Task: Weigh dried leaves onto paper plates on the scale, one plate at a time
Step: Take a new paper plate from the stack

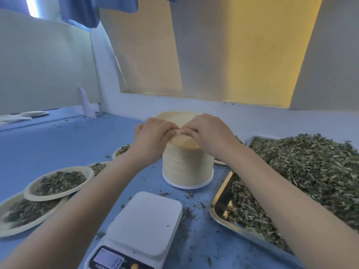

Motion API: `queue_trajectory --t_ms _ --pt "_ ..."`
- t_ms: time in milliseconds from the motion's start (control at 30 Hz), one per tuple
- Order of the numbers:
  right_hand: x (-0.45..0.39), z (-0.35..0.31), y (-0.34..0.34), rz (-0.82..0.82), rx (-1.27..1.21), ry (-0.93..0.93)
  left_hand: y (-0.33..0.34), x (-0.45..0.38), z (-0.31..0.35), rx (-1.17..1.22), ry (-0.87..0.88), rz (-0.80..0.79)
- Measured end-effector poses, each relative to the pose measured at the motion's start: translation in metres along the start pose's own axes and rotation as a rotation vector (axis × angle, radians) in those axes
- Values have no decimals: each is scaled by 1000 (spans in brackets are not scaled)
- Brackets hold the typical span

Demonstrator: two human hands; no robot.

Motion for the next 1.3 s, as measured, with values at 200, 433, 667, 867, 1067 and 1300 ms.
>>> queue_trajectory --t_ms 200,433,667,867,1067,1300 --pt "60 -60 -14 35 -61 -126 -37 88 7 71 21 52" --pt "133 -108 39 -102 -112 -138 -9 183 -11 5 -129 -18" --pt "149 -118 75 -141 -146 -124 13 206 -32 63 -201 -31" --pt "149 -119 78 -78 -259 -85 12 212 -41 133 -171 50" --pt "128 -119 74 -37 -356 -5 -2 209 -61 338 -282 341" --pt "129 -112 78 105 -438 141 -1 226 -103 581 -599 594"
Point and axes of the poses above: each hand's wrist, its own x-axis away from the middle knuckle, its own y-axis out of the palm, z = x × y, the point moved 3 cm from there along -x, towards the middle knuckle, and after that the axes turned 13 degrees about x, right-handed, at the moved point
